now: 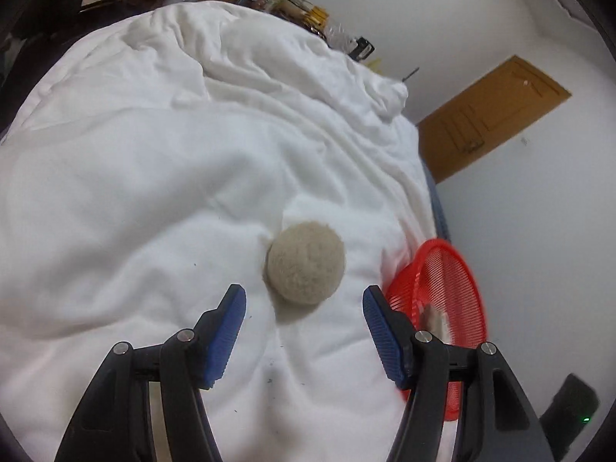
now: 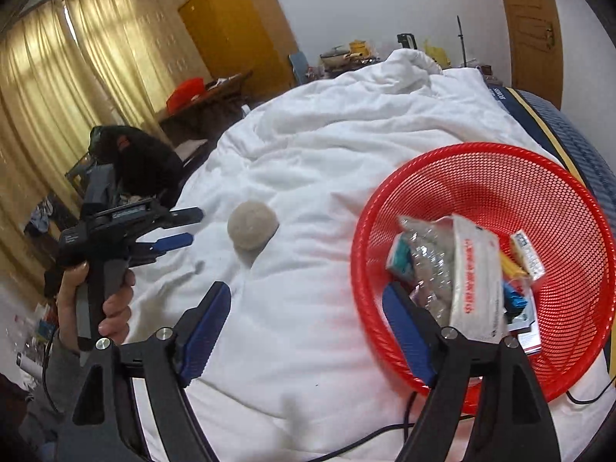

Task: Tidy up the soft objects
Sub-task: 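Move the left tool over the grey felt ball on the duvet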

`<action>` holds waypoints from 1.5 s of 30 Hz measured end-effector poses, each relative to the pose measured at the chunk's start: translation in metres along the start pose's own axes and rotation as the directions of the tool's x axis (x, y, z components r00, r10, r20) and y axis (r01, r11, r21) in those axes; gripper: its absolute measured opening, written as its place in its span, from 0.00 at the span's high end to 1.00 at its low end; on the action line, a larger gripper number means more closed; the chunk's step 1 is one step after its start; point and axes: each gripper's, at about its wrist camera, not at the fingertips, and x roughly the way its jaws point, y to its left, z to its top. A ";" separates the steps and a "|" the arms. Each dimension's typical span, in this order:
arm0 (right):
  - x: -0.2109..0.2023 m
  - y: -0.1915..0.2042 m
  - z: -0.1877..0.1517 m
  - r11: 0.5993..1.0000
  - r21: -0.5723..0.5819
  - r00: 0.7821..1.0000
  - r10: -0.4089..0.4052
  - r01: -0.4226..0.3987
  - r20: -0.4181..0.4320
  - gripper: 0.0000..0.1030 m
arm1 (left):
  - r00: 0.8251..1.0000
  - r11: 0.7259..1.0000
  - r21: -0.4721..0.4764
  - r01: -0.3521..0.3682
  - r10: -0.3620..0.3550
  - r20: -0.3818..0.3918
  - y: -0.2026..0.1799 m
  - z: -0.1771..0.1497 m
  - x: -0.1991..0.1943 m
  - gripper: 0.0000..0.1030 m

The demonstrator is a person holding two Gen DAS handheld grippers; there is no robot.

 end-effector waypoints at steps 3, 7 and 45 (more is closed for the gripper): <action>0.007 0.011 -0.005 1.000 -0.025 1.000 -0.007 0.006 -0.024 0.22 | 0.999 1.000 0.009 -0.024 0.025 -0.023 0.000 -0.003 0.019 0.36; 0.014 0.016 -0.009 0.999 -0.047 0.999 -0.024 0.021 -0.045 0.22 | 0.997 0.998 0.052 -0.033 0.037 -0.065 -0.010 -0.005 0.030 0.36; 0.076 0.047 -0.030 0.984 -0.177 0.979 -0.067 0.032 -0.195 0.22 | 0.993 1.000 0.026 -0.011 0.014 -0.114 0.009 0.008 0.041 0.41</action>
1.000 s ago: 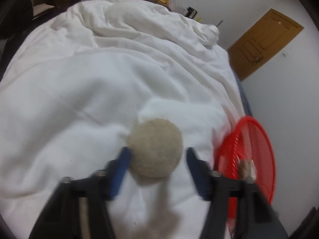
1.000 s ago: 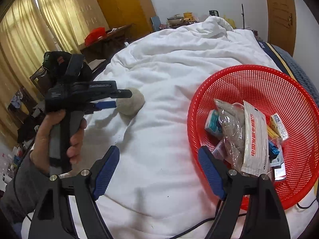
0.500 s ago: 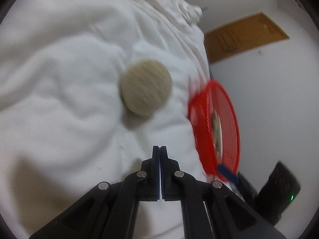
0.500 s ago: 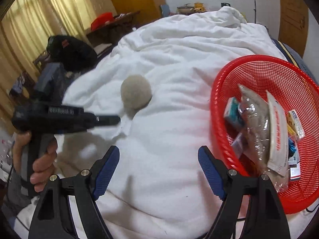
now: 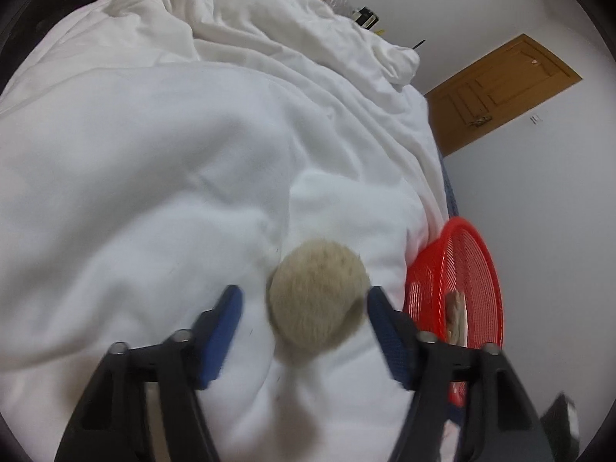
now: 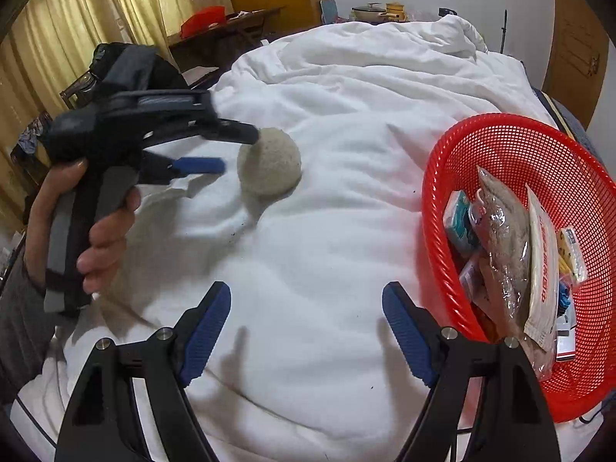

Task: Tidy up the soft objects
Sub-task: 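Move the left tool over the grey felt ball on the duvet, then close the left tool on the grey felt ball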

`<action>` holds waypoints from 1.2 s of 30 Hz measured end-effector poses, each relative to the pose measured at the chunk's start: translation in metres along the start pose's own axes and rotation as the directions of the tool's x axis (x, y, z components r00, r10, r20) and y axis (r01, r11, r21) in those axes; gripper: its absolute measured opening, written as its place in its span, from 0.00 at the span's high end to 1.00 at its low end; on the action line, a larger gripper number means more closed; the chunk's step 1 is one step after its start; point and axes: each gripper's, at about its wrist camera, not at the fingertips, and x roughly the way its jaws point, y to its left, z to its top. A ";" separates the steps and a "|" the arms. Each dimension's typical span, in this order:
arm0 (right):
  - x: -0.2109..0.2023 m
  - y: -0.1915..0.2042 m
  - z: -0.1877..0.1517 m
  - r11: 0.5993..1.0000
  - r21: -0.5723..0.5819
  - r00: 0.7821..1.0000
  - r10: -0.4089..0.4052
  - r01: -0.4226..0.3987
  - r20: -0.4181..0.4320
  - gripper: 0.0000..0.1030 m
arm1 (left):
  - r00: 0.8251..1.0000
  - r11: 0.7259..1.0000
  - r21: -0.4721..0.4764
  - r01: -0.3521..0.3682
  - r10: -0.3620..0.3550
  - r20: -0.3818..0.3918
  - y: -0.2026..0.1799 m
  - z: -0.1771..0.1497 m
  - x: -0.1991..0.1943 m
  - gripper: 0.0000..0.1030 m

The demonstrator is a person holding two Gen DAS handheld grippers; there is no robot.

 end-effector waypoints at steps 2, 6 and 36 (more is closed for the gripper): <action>0.001 -0.001 0.000 1.000 0.008 1.000 0.003 -0.003 -0.004 0.22 | 1.000 1.000 -0.012 -0.005 0.005 -0.013 -0.002 0.008 0.011 0.52; 0.003 -0.004 0.000 1.000 0.028 1.000 0.012 -0.011 -0.010 0.22 | 0.999 0.999 -0.032 0.000 -0.002 -0.037 -0.007 0.010 0.029 0.61; 0.006 -0.003 -0.002 0.999 0.028 0.999 0.031 -0.031 -0.012 0.22 | 0.985 0.984 -0.087 0.157 -0.163 -0.057 0.004 -0.014 0.006 0.79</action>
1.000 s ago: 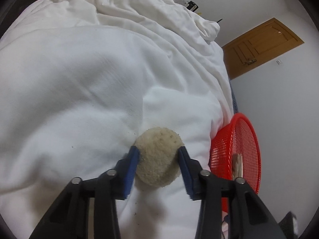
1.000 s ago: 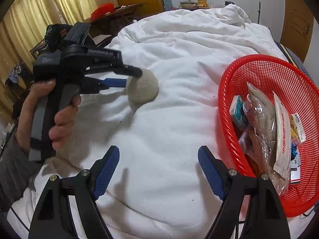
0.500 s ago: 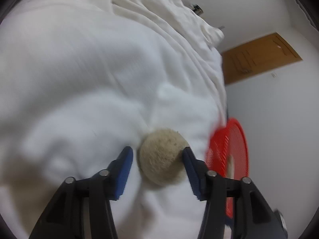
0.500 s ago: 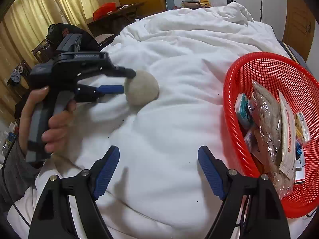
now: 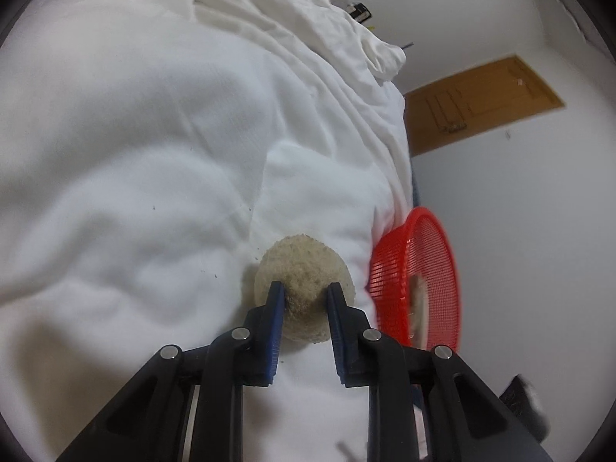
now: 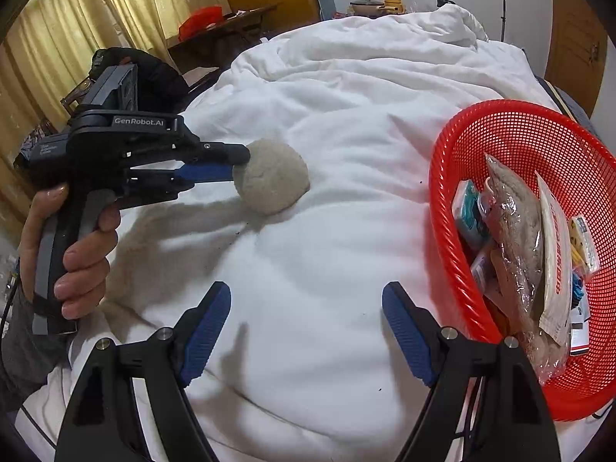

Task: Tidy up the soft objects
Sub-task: 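Close the left tool on the grey felt ball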

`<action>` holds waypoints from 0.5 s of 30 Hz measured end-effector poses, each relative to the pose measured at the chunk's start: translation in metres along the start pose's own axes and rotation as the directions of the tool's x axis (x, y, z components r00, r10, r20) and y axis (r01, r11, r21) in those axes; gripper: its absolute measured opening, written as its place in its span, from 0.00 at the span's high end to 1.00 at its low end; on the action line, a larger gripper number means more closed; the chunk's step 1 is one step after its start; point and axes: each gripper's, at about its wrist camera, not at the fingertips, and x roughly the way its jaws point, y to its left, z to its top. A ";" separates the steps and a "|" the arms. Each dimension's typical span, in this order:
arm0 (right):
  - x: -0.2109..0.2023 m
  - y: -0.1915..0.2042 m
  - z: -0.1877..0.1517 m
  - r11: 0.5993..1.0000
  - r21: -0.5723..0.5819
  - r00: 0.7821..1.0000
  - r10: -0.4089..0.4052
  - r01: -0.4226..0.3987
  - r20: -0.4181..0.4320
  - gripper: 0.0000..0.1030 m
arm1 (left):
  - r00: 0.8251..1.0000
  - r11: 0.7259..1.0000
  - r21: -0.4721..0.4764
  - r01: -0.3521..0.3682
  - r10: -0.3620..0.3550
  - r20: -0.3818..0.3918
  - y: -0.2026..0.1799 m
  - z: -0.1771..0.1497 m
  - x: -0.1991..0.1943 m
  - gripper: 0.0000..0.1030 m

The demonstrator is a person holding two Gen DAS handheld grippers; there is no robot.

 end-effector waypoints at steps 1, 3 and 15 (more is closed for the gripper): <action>0.000 0.000 0.000 1.000 0.000 1.000 0.001 -0.001 0.001 0.22 | 1.000 1.000 -0.023 0.012 -0.012 0.001 0.003 0.001 0.000 0.79; 0.000 -0.001 0.001 1.000 0.006 1.000 0.004 -0.004 0.004 0.22 | 0.998 0.997 -0.045 0.056 -0.057 -0.013 0.005 0.000 0.000 0.79; 0.004 -0.006 0.001 1.000 0.002 1.000 0.028 -0.028 0.012 0.22 | 0.968 0.984 0.003 0.181 -0.178 -0.175 -0.021 -0.037 0.006 0.79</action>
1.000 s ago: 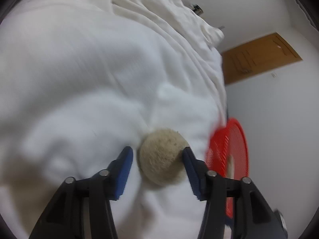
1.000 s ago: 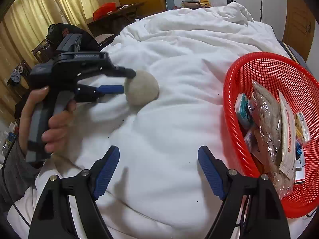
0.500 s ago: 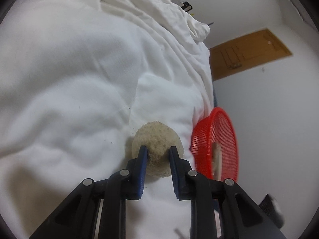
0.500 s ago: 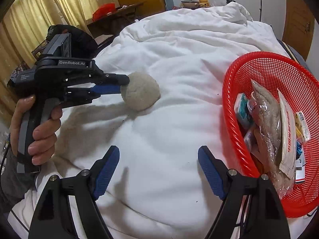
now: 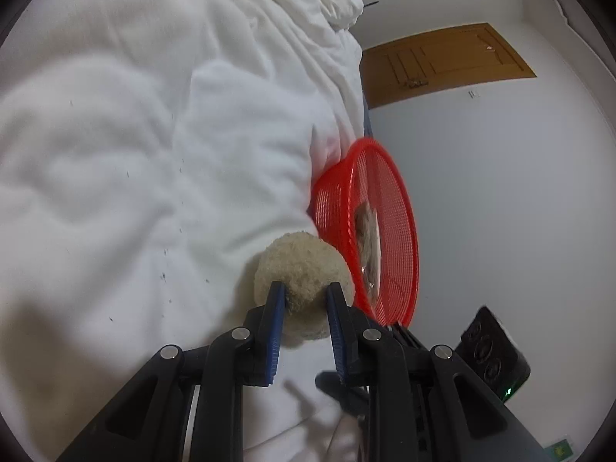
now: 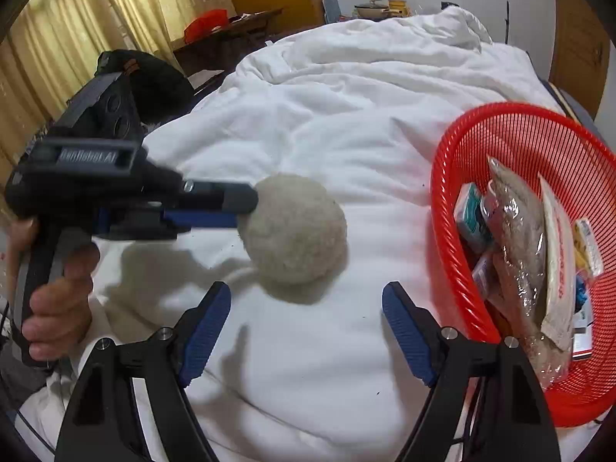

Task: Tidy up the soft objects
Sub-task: 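Close the left tool on the grey felt ball, then carry the felt ball with the left tool over the basket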

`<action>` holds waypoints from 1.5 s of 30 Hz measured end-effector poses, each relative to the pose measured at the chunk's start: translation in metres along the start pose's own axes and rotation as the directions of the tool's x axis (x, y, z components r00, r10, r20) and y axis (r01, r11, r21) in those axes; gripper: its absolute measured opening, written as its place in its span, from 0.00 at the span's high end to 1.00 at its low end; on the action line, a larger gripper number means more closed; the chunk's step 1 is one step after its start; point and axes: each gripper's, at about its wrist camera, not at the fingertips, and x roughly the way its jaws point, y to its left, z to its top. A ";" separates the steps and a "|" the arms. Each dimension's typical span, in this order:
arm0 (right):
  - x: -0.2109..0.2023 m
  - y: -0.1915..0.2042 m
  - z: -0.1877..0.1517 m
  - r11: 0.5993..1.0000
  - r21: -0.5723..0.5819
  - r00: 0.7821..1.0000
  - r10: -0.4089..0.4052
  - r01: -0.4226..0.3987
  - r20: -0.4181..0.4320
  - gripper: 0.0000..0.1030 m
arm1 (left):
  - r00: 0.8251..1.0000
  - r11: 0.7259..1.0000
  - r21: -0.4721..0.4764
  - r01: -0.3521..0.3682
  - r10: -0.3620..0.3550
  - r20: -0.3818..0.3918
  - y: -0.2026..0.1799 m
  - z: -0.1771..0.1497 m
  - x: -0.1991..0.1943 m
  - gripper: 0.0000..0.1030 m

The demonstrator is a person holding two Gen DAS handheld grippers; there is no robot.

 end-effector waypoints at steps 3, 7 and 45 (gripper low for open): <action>0.005 -0.008 -0.001 0.999 0.032 0.999 0.040 -0.039 -0.009 0.22 | 1.000 1.000 -0.004 0.007 -0.007 -0.029 0.003 -0.005 0.006 0.79; 0.014 -0.013 0.002 0.997 0.047 0.998 0.056 -0.055 -0.021 0.22 | 0.998 0.999 -0.018 0.029 -0.030 -0.059 0.007 -0.006 0.011 0.79; -0.124 -0.147 -0.005 0.972 0.186 0.983 -0.162 0.143 0.088 0.52 | 0.982 0.952 0.290 -0.098 0.139 -0.124 -0.201 -0.024 0.130 0.79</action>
